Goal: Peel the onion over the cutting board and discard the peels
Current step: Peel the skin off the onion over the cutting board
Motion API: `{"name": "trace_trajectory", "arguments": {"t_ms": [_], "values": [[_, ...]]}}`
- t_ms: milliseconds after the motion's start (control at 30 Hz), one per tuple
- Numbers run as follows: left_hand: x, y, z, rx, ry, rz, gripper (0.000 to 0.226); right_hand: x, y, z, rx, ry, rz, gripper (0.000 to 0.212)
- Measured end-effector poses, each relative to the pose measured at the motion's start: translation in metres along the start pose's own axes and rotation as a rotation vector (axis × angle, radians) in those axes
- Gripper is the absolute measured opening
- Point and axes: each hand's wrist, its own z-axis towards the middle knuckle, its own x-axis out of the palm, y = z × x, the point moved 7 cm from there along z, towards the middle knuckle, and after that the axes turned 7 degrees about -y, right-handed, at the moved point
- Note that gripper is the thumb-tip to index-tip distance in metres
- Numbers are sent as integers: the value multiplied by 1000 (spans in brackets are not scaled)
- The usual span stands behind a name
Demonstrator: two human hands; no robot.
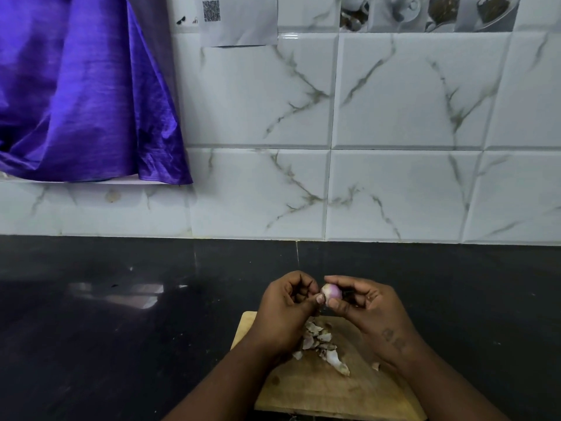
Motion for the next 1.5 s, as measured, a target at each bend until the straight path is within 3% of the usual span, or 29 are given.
{"name": "trace_trajectory", "arguments": {"t_ms": [133,400,700,933,1233,1500], "values": [[5,-1,-5,7,57,61,22,-15,-3,9,-11,-103,-15,34],[-2,-8,-6,99,-78,298,25,-7,-9,9,96,-9,144,38],[-11,-21,-5,264,-207,283,21,-2,-1,3,75,-3,134,38],[-9,-29,-8,361,-210,395,15,-2,4,1,53,-7,73,35],[2,-24,-8,269,-98,471,14,0,5,0,60,-3,87,34],[7,-32,-13,364,-80,525,5,4,-4,-2,240,-35,304,30]]}}
